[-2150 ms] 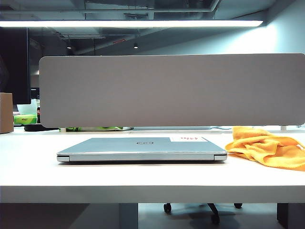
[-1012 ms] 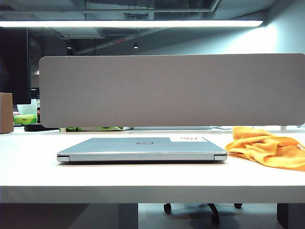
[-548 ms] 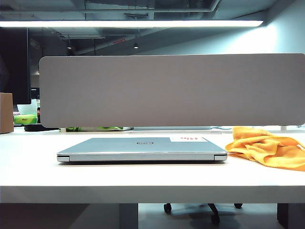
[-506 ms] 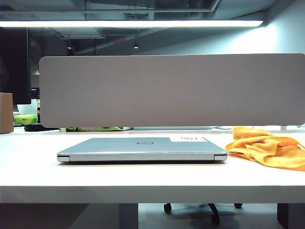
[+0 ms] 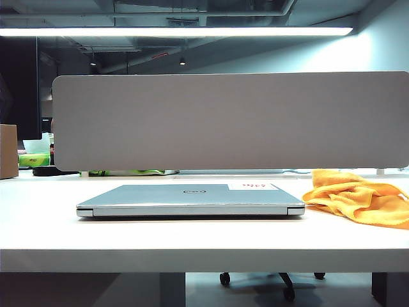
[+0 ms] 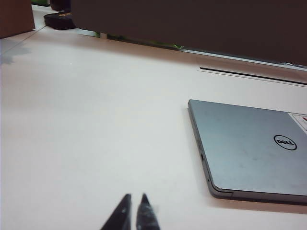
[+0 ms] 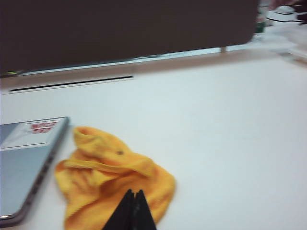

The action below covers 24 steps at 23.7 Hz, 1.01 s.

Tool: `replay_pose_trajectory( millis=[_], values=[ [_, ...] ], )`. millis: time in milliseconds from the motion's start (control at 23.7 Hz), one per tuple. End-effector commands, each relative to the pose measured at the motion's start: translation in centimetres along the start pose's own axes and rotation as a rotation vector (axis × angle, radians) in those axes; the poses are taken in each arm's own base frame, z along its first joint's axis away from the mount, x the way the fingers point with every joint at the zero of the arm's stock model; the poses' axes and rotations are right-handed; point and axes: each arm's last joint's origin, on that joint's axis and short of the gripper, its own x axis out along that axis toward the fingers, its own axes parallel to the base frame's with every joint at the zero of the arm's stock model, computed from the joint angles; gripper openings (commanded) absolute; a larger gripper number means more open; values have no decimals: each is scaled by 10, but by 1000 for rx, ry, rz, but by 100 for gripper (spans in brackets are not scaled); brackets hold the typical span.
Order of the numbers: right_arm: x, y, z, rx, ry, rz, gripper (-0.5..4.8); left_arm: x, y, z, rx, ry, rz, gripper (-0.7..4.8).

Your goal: Pick up the rag and use it to wipe the water off the lid of the laptop on the table.

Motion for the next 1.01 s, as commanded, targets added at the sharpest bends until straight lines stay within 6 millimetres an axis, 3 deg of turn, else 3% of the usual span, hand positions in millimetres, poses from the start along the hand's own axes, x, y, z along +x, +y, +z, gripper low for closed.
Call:
replay_pose_trajectory(
  millis=[42, 464, 1012],
  values=[
    [-1, -6, -9, 11, -51, 2, -1, 0, 0, 2, 4, -15, -6, 21],
    [-4, -19, -30, 0, 79, -68, -1, 0, 0, 2, 4, -16, -6, 21],
    [-4, -20, -30, 0, 81, -70, -1, 0, 0, 2, 4, -16, -6, 21]
  ],
)
